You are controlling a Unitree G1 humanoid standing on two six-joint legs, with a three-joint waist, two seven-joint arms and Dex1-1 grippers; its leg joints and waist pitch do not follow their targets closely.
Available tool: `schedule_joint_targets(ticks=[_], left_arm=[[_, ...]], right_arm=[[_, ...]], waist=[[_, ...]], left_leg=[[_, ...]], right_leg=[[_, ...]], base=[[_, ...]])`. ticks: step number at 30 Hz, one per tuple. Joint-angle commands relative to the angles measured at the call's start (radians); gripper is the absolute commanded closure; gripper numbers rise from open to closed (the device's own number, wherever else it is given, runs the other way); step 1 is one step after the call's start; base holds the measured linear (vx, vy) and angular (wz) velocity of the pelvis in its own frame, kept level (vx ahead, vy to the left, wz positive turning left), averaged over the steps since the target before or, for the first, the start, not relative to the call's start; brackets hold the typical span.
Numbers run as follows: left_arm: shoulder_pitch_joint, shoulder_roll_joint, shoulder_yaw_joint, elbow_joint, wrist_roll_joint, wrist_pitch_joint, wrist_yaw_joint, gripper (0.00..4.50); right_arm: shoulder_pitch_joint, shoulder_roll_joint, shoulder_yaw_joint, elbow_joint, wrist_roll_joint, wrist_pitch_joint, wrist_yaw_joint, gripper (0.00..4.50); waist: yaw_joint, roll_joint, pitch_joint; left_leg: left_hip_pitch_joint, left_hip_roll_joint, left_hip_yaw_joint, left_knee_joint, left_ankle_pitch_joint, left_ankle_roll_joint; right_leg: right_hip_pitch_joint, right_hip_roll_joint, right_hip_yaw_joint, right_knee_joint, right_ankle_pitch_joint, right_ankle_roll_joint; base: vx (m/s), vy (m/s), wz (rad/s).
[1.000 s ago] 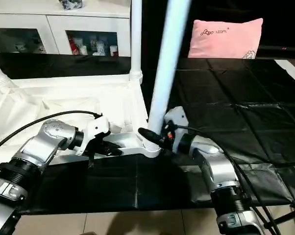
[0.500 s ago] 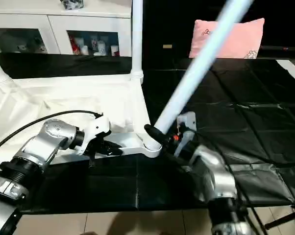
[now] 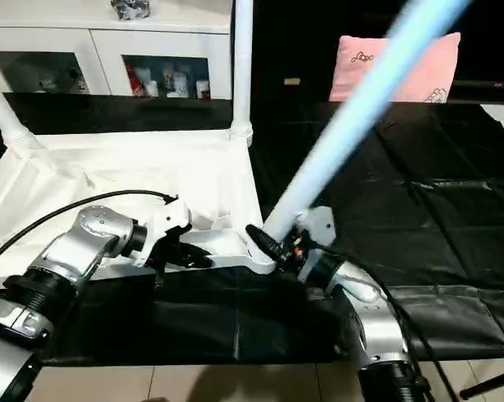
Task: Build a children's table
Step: Insert table leg to table base, then rotate leg to tighten
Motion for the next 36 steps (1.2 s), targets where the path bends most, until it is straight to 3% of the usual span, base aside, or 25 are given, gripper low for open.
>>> schedule_joint_targets(ticks=[1, 2, 3, 10, 15, 21, 22, 23, 24, 25, 26, 28, 29, 31, 32, 33, 34, 36], left_arm=[[-0.052, 0.021, 0.061, 0.011, -0.009, -0.002, 0.064, 4.50], [-0.051, 0.021, 0.059, 0.011, -0.009, -0.005, 0.065, 4.50], [-0.050, 0.021, 0.058, 0.010, -0.008, -0.006, 0.066, 4.50], [-0.051, 0.035, 0.035, 0.009, 0.014, -0.062, 0.046, 4.50], [-0.040, 0.044, 0.018, -0.012, 0.014, -0.083, 0.007, 4.50], [-0.050, 0.057, -0.017, 0.018, 0.030, -0.142, -0.048, 4.50], [-0.057, 0.056, -0.022, 0.031, 0.036, -0.156, -0.053, 4.50], [-0.058, 0.056, -0.024, 0.034, 0.038, -0.162, -0.056, 4.50], [-0.062, 0.056, -0.028, 0.039, 0.039, -0.170, -0.066, 4.50], [-0.064, 0.056, -0.030, 0.041, 0.040, -0.174, -0.073, 4.50], [-0.067, 0.056, -0.036, 0.044, 0.043, -0.183, -0.085, 4.50], [-0.070, 0.057, -0.043, 0.045, 0.046, -0.195, -0.103, 4.50], [-0.073, 0.057, -0.049, 0.050, 0.051, -0.204, -0.115, 4.50], [-0.081, 0.054, -0.059, 0.065, 0.058, -0.220, -0.132, 4.50], [-0.087, 0.050, -0.063, 0.078, 0.061, -0.226, -0.135, 4.50], [-0.087, 0.050, -0.063, 0.078, 0.061, -0.226, -0.135, 4.50], [-0.094, 0.046, -0.067, 0.095, 0.065, -0.231, -0.136, 4.50], [-0.104, 0.041, -0.069, 0.119, 0.072, -0.239, -0.131, 4.50]], right_arm=[[0.074, -0.020, 0.101, 0.135, -0.083, 0.082, 0.069, 2.55], [0.050, -0.018, 0.099, 0.155, -0.076, 0.081, 0.076, 2.55], [0.034, -0.016, 0.097, 0.168, -0.070, 0.082, 0.081, 2.55], [-0.123, -0.004, 0.137, 0.248, -0.095, 0.092, 0.142, 2.55], [-0.161, -0.004, 0.170, 0.297, -0.119, 0.080, 0.204, 2.55], [-0.140, -0.036, 0.209, 0.278, -0.122, 0.085, 0.287, 2.55], [-0.132, -0.042, 0.209, 0.271, -0.121, 0.084, 0.298, 2.55], [-0.129, -0.043, 0.207, 0.269, -0.120, 0.084, 0.301, 2.55], [-0.122, -0.047, 0.204, 0.260, -0.114, 0.086, 0.309, 2.55], [-0.118, -0.049, 0.202, 0.255, -0.110, 0.087, 0.316, 2.55], [-0.112, -0.053, 0.199, 0.246, -0.103, 0.091, 0.327, 2.55], [-0.104, -0.059, 0.200, 0.231, -0.094, 0.097, 0.349, 2.55], [-0.100, -0.064, 0.205, 0.222, -0.091, 0.098, 0.366, 2.55], [-0.098, -0.071, 0.215, 0.214, -0.092, 0.094, 0.389, 2.55], [-0.097, -0.073, 0.218, 0.211, -0.093, 0.093, 0.394, 2.55], [-0.097, -0.073, 0.218, 0.211, -0.093, 0.093, 0.394, 2.55], [-0.096, -0.073, 0.220, 0.209, -0.095, 0.091, 0.397, 2.55], [-0.097, -0.071, 0.220, 0.211, -0.100, 0.089, 0.396, 2.55]], waist=[[0.002, 0.005, -0.042], [0.001, -0.001, -0.042], [0.001, 0.002, -0.042], [-0.013, -0.011, -0.039], [-0.017, -0.018, -0.039], [-0.017, -0.014, -0.049], [-0.015, -0.007, -0.051], [-0.014, -0.009, -0.052], [-0.011, -0.001, -0.053], [-0.011, -0.006, -0.054], [-0.009, 0.000, -0.054], [-0.008, -0.003, -0.055], [-0.007, 0.003, -0.054], [-0.001, 0.000, -0.054], [0.003, 0.017, -0.054], [0.003, 0.017, -0.054], [0.004, 0.007, -0.053], [0.005, 0.005, -0.054]], left_leg=[[-0.002, 0.057, -0.015, -0.081, -0.256, 0.023], [-0.002, 0.057, -0.014, -0.081, -0.257, 0.026], [-0.001, 0.058, -0.015, -0.081, -0.259, 0.027], [-0.007, 0.059, -0.020, -0.085, -0.278, 0.022], [-0.003, 0.061, -0.016, -0.083, -0.272, 0.027], [-0.005, 0.060, -0.012, -0.079, -0.188, 0.049], [-0.003, 0.060, -0.010, -0.077, -0.166, 0.060], [-0.002, 0.061, -0.010, -0.077, -0.163, 0.061], [-0.001, 0.061, -0.011, -0.078, -0.155, 0.061], [0.000, 0.063, -0.010, -0.079, -0.159, 0.060], [0.000, 0.063, -0.011, -0.079, -0.164, 0.058], [0.002, 0.064, -0.010, -0.080, -0.181, 0.053], [0.003, 0.065, -0.010, -0.081, -0.195, 0.048], [0.002, 0.064, -0.009, -0.081, -0.196, 0.049], [0.003, 0.065, -0.011, -0.081, -0.200, 0.042], [0.003, 0.065, -0.011, -0.081, -0.200, 0.042], [0.003, 0.064, -0.009, -0.082, -0.210, 0.039], [0.003, 0.064, -0.009, -0.081, -0.208, 0.037]], right_leg=[[0.030, -0.094, 0.055, -0.099, -0.251, -0.216], [0.031, -0.095, 0.055, -0.100, -0.259, -0.214], [0.029, -0.096, 0.055, -0.100, -0.276, -0.214], [0.027, -0.099, 0.053, -0.102, -0.334, -0.198], [0.022, -0.100, 0.054, -0.102, -0.320, -0.209], [0.033, -0.095, 0.052, -0.088, -0.139, -0.239], [0.034, -0.093, 0.050, -0.087, -0.082, -0.252], [0.035, -0.092, 0.049, -0.085, -0.067, -0.255], [0.037, -0.093, 0.048, -0.082, -0.039, -0.262], [0.038, -0.093, 0.047, -0.081, -0.022, -0.269], [0.039, -0.092, 0.046, -0.081, -0.022, -0.269], [0.039, -0.093, 0.046, -0.082, -0.029, -0.274], [0.039, -0.093, 0.046, -0.084, -0.038, -0.275], [0.040, -0.092, 0.046, -0.084, -0.039, -0.276], [0.039, -0.094, 0.046, -0.082, -0.041, -0.276], [0.039, -0.094, 0.046, -0.082, -0.041, -0.276], [0.040, -0.092, 0.046, -0.085, -0.047, -0.276], [0.041, -0.094, 0.046, -0.085, -0.054, -0.275]], base=[[0.000, 0.000, 0.00], [0.000, 0.000, 0.00], [0.000, 0.000, 0.00], [0.000, 0.000, 0.00], [0.000, 0.000, 0.00], [0.000, 0.000, 0.00], [0.000, 0.000, 0.00], [0.000, 0.000, 0.00], [0.000, 0.000, 0.00], [0.000, 0.000, 0.00], [0.000, 0.000, 0.00], [0.000, 0.000, 0.00], [0.000, 0.000, 0.00], [0.000, 0.000, 0.00], [0.000, 0.000, 0.00], [0.000, 0.000, 0.00], [0.000, 0.000, 0.00], [0.000, 0.000, 0.00]])
